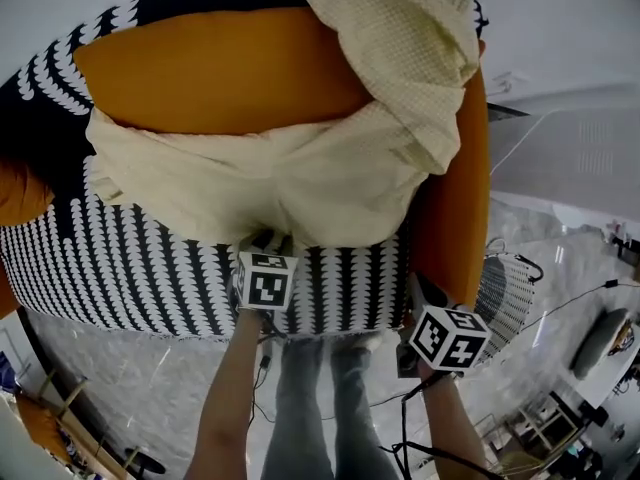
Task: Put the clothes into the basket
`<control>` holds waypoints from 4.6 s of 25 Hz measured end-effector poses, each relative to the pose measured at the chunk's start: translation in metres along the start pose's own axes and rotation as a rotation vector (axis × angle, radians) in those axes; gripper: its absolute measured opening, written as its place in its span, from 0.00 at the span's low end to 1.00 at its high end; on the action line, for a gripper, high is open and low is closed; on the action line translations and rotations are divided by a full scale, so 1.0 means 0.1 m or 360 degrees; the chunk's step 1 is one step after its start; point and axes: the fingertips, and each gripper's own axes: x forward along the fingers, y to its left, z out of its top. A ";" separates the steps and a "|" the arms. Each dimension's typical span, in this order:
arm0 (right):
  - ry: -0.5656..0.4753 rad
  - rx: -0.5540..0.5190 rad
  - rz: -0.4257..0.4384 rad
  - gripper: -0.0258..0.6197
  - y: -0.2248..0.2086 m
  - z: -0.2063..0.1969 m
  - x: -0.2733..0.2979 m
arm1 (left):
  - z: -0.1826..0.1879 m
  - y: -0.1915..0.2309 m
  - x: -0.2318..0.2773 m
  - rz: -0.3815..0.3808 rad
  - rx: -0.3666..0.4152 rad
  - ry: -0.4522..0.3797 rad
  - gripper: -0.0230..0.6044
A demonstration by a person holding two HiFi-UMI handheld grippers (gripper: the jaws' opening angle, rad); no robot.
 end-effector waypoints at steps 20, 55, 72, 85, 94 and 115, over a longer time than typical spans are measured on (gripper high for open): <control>-0.0076 0.0021 -0.0049 0.04 -0.33 -0.05 -0.18 | 0.00 0.01 0.01 0.0103 -0.0258 -0.0099 0.10; -0.0639 -0.0400 0.0130 0.04 0.60 0.88 -2.78 | 0.77 -1.01 -3.45 0.0194 0.0010 -0.0699 0.09; -0.0985 -0.0333 0.0258 0.04 0.73 1.27 -3.99 | 1.89 -1.50 -5.50 0.0304 0.0153 -0.1264 0.09; -0.1212 -0.0360 0.0257 0.04 0.42 1.45 -4.92 | 2.44 -2.41 -6.61 0.0330 0.0345 -0.1577 0.09; -0.1299 -0.0316 0.0239 0.04 -0.07 1.39 -5.43 | 2.59 -3.17 -7.10 0.0284 0.0438 -0.1717 0.09; -0.1527 -0.0138 0.0093 0.04 -1.14 0.86 -6.56 | 2.43 -5.15 -7.79 0.0097 0.0796 -0.1935 0.09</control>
